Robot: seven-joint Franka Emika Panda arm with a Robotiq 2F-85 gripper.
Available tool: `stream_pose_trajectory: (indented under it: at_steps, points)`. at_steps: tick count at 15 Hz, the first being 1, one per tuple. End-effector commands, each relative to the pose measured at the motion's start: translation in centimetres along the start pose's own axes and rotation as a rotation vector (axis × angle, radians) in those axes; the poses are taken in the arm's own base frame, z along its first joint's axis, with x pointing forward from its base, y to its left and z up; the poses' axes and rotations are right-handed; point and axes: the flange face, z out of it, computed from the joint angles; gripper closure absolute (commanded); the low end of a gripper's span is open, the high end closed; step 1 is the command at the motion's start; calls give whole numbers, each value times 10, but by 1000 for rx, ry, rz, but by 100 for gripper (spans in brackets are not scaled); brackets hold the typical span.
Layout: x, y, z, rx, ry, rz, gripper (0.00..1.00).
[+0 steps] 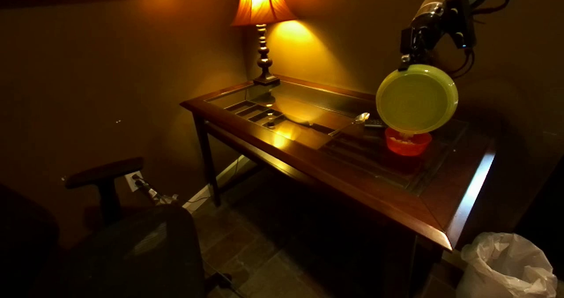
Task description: Pour the contents of the yellow plate into the orange bowl
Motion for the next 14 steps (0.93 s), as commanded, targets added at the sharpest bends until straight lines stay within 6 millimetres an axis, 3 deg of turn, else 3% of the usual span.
stream_pose_trajectory:
  at_steps: [1, 12, 14]
  points:
    - [5, 6, -6, 93, 22, 77, 99]
    - [1, 14, -22, 233, 63, 96, 99]
    - [-3, 16, -28, 330, 81, 62, 99]
